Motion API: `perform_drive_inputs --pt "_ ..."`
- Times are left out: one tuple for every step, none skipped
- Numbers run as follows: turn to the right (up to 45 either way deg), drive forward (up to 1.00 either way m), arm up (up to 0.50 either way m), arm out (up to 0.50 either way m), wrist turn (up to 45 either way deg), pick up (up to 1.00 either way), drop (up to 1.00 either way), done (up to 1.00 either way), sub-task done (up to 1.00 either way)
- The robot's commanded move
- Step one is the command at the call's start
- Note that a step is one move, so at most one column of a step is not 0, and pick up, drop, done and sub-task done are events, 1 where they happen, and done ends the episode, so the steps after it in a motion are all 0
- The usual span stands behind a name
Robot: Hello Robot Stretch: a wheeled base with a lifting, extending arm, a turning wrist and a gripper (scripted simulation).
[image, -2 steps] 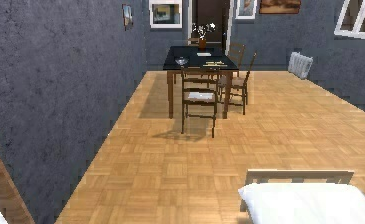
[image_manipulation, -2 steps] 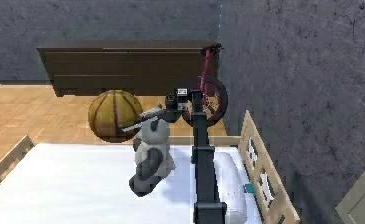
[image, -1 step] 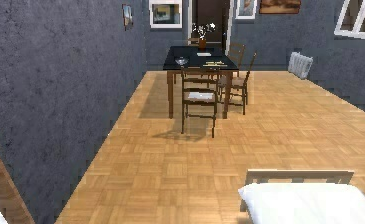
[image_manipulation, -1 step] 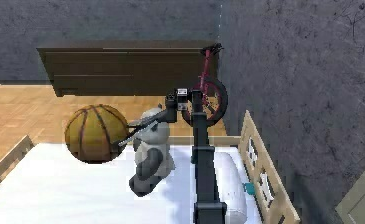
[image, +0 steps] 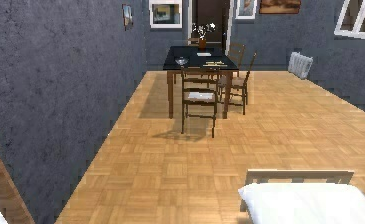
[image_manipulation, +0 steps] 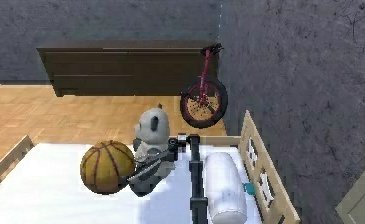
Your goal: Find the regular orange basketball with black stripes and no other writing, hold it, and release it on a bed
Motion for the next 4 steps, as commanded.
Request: perform_drive_inputs --pt "0.0 0.0 -0.32 0.0 0.0 0.0 0.0 0.0 0.0" --pt "0.0 0.0 0.0 0.0 0.0 0.0 1.0 0.0 0.0" --pt "0.0 0.0 0.1 0.0 0.0 0.0 0.0 0.0 0.0" --pt "0.0 0.0 0.0 -0.08 0.0 0.0 0.0 0.0 0.0"
